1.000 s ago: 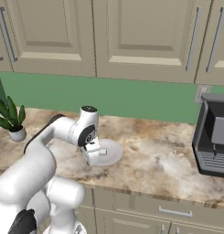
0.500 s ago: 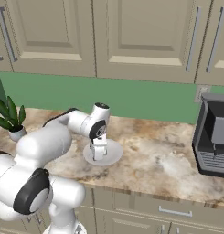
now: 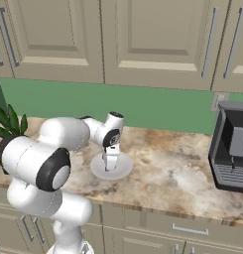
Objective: Pick up the marshmallow and place it in the cup of hot chocolate on the dining counter.
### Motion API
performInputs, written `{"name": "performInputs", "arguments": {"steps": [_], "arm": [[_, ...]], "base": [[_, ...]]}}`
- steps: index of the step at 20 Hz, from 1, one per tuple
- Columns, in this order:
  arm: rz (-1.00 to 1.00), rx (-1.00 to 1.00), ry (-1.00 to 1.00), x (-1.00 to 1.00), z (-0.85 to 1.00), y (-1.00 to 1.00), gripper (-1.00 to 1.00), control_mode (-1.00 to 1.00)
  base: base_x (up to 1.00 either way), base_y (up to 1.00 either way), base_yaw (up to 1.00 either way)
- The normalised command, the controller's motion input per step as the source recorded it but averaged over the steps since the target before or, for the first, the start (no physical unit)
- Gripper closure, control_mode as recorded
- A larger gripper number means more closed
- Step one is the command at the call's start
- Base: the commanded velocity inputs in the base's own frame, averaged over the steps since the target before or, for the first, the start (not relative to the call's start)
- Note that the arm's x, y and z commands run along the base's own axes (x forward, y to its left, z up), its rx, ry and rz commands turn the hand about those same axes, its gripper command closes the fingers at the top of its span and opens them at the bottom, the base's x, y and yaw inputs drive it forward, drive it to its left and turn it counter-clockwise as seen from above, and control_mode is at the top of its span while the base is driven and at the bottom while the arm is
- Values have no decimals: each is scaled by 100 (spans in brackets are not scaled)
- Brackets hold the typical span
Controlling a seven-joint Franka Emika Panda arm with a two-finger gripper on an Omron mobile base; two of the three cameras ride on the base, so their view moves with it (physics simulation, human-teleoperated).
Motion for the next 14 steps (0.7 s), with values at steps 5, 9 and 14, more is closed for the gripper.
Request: {"name": "performInputs", "arguments": {"steps": [5, 9, 14], "arm": [[-5, 0, 0, 37, -40, 0, -100, -100], [-5, 1, 0, 32, -30, -4, -100, -100], [-5, 1, 0, 32, -23, -10, -100, -100]], "base": [[0, 0, 0], [0, 0, 0], [0, 0, 0]]}}
